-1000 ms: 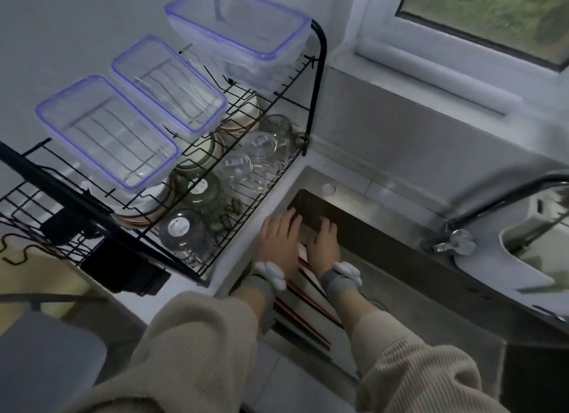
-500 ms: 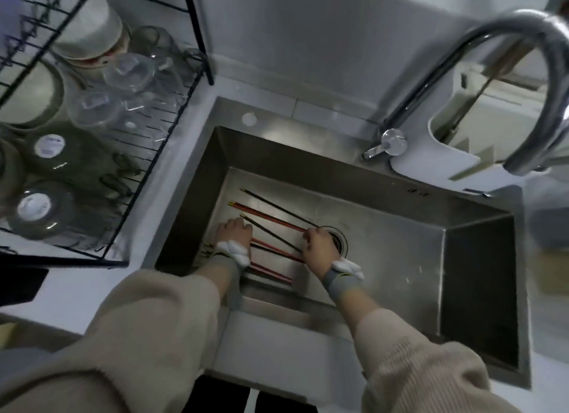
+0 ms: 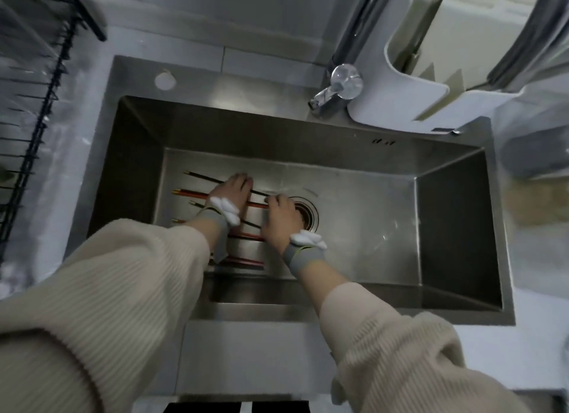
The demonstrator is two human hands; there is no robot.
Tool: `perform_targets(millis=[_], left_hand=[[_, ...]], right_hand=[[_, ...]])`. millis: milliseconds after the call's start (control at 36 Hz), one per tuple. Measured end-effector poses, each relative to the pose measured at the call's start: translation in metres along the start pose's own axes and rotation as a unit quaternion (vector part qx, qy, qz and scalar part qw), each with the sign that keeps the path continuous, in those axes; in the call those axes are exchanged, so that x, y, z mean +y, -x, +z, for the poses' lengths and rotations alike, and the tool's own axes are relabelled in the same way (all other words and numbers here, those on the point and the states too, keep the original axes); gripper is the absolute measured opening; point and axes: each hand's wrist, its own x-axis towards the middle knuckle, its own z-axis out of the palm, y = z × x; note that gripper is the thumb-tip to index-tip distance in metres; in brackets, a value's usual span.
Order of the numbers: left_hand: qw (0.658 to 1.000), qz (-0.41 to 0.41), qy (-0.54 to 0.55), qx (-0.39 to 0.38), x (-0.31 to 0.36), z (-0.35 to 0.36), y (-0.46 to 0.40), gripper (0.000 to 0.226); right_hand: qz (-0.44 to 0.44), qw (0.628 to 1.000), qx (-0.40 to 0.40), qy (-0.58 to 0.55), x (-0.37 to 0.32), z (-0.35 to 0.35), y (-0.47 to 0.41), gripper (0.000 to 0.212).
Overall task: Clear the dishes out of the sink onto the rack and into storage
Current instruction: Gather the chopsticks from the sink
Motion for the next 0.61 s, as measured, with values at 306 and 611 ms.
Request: perform_targets(millis=[306,611], left_hand=[[0.999,-0.006,-0.038,0.038,-0.006,0.025,0.020,0.041],[0.985,0.071,-0.061,-0.142,-0.011,0.016,0.065,0.070]], right_hand=[[0.031,0.999,0.020,-0.030,-0.007,0.015,0.017,0.051],[0.070,0.997,0.015,-0.037,-0.006,0.015,0.023,0.053]])
